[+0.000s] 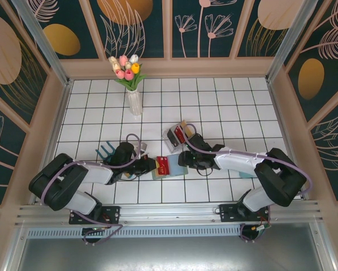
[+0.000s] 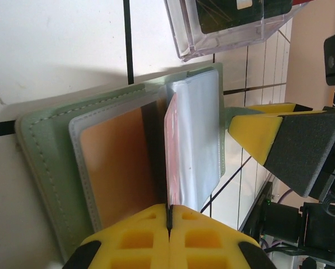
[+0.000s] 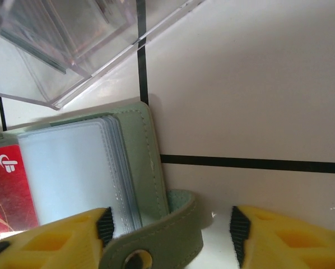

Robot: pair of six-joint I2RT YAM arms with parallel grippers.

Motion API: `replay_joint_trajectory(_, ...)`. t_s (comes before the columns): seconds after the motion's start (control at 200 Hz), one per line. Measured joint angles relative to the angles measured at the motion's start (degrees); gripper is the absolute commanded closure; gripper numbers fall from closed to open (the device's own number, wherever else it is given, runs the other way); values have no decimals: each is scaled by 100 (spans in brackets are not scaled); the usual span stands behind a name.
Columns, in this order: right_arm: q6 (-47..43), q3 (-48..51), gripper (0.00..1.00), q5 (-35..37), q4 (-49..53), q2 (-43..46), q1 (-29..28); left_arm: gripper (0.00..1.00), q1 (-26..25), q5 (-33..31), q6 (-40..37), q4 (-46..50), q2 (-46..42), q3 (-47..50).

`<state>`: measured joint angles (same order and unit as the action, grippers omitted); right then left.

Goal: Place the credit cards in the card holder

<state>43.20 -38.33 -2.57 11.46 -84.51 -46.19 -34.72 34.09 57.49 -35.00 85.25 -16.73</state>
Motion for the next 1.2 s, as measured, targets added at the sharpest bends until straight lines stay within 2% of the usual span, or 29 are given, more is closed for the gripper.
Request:
replay_joint_trajectory(0.225,-33,-31,67,125,59,-107,2,100,-87,28,271,-568,337,2)
replay_joint_trajectory(0.45,-46,-31,78,192,101,-107,2,100,-98,76,675,-1191,474,149)
replay_joint_trajectory(0.876,-48,-31,79,179,74,-116,2,100,-109,-39,750,-881,179,136)
replay_joint_trajectory(1.196,-48,-31,80,136,28,-140,2,100,-216,-9,925,-1215,686,42)
